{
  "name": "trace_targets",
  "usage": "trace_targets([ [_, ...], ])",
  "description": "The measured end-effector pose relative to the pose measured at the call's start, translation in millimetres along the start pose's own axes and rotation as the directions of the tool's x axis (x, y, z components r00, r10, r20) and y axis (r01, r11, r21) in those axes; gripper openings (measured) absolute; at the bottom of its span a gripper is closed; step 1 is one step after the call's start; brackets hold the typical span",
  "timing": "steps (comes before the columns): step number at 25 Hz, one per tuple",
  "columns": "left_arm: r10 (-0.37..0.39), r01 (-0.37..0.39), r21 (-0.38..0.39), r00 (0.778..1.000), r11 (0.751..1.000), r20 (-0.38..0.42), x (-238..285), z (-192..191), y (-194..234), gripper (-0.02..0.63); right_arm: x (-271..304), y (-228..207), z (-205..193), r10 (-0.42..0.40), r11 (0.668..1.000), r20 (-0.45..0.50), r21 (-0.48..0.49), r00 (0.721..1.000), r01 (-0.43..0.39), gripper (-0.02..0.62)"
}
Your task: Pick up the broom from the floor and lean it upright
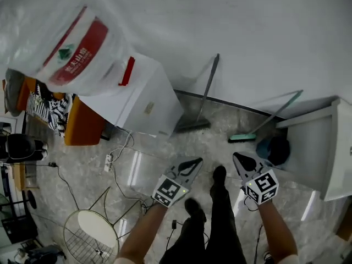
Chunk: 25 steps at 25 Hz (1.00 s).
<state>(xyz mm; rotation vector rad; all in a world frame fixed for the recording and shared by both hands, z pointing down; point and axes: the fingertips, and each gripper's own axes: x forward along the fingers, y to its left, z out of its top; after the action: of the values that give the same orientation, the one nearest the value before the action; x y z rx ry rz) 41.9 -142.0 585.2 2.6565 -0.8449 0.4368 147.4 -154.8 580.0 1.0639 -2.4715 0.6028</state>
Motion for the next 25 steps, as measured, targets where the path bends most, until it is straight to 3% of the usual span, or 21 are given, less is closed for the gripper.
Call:
trace_targets([
  [6, 0.014, -0.015, -0.023, 0.999, 1.0, -0.038, -86.4, 82.4, -46.4, 0.009, -70.8, 84.8, 86.2, -0.013, 1.0, -0.041, -0.009, 0.999, 0.013, 0.0],
  [12, 0.026, -0.029, -0.041, 0.997, 0.999, -0.074, -184.0, 148.6, -93.6, 0.009, -137.8, 160.2, 165.9, -0.019, 0.999, -0.016, -0.028, 1.0, 0.019, 0.0],
  [18, 0.046, -0.049, -0.109, 0.999, 0.993, -0.026, -246.4, 202.5, -131.7, 0.009, -203.2, 225.4, 206.1, -0.021, 0.999, 0.006, -0.05, 1.0, 0.021, 0.0],
  [25, 0.071, -0.062, -0.131, 0.995, 0.989, 0.069, -292.2, 243.3, -173.4, 0.009, -273.9, 257.6, 227.1, -0.042, 0.995, 0.036, -0.087, 0.998, 0.045, 0.0],
])
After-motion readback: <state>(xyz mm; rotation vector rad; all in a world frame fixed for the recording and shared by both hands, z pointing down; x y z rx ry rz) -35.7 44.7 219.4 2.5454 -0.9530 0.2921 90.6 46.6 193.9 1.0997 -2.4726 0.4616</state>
